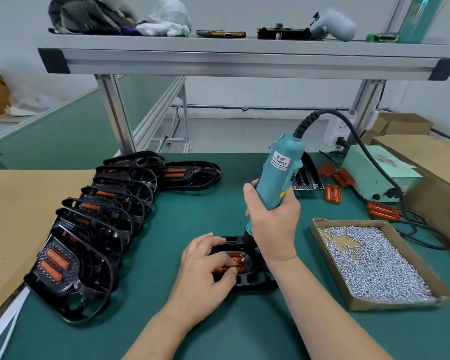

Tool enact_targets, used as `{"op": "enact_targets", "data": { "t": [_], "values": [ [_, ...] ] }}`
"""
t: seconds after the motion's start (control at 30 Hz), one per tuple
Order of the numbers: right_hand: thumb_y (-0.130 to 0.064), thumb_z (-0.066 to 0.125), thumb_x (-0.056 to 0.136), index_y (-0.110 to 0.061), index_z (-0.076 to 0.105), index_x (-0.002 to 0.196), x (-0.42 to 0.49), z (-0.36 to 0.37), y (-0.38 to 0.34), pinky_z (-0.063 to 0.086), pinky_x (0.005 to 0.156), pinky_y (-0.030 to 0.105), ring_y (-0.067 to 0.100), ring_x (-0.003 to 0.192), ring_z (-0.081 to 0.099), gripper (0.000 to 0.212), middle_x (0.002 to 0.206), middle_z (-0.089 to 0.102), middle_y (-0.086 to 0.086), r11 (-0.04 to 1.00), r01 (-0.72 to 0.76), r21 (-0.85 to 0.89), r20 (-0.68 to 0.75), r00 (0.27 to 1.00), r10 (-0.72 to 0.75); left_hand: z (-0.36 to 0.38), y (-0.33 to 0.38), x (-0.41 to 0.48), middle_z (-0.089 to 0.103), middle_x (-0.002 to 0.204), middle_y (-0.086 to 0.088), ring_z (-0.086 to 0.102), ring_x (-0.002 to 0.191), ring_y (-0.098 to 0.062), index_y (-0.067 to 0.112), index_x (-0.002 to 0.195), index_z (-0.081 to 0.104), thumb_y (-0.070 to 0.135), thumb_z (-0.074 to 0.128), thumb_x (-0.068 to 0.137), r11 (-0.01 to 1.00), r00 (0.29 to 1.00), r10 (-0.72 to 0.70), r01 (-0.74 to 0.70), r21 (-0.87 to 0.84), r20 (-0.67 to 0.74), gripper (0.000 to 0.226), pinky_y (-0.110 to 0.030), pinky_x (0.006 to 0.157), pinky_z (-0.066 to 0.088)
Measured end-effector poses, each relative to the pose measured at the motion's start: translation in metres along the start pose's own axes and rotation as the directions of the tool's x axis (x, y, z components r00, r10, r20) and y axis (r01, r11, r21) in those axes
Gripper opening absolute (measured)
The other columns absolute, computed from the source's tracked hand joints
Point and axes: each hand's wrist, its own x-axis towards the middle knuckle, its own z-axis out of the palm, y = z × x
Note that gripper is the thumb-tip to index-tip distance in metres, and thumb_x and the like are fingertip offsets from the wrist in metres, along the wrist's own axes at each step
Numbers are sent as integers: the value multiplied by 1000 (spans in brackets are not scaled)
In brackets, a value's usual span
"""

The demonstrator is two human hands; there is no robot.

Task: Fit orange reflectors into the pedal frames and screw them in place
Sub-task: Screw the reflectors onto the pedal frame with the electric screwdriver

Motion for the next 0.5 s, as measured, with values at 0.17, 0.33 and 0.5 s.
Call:
{"op": "enact_targets", "data": {
  "t": [0.17, 0.33, 0.5],
  "values": [
    [-30, 75, 80, -21, 62, 84, -2, 3, -1, 52, 57, 41, 29, 57, 58, 17, 68, 62, -1, 1000, 17, -6, 41, 999, -17, 0, 0, 0, 56, 126, 16, 35, 136, -14, 29, 83, 76, 33, 63, 79, 1000, 1000, -5, 5, -21, 14, 14, -32, 110, 31],
    [-34, 74, 79, -23, 59, 81, -6, 4, 0, 50, 54, 43, 28, 55, 54, 19, 64, 59, 1, 1000, 11, 2, 65, 998, -11, 1, -1, 0, 54, 125, 18, 34, 134, -8, 29, 83, 76, 32, 63, 79, 1000, 1000, 1, -1, -25, 20, 14, -11, 107, 23],
    [-30, 72, 81, -9, 54, 79, -3, 1, 4, 46, 54, 42, 34, 54, 49, 28, 61, 54, 14, 1000, -20, -3, 53, 998, 20, 1, -2, 0, 52, 124, 20, 35, 133, -8, 28, 82, 75, 31, 63, 80, 1000, 1000, 7, -6, -18, 26, 13, -14, 108, 25]
  ]
}}
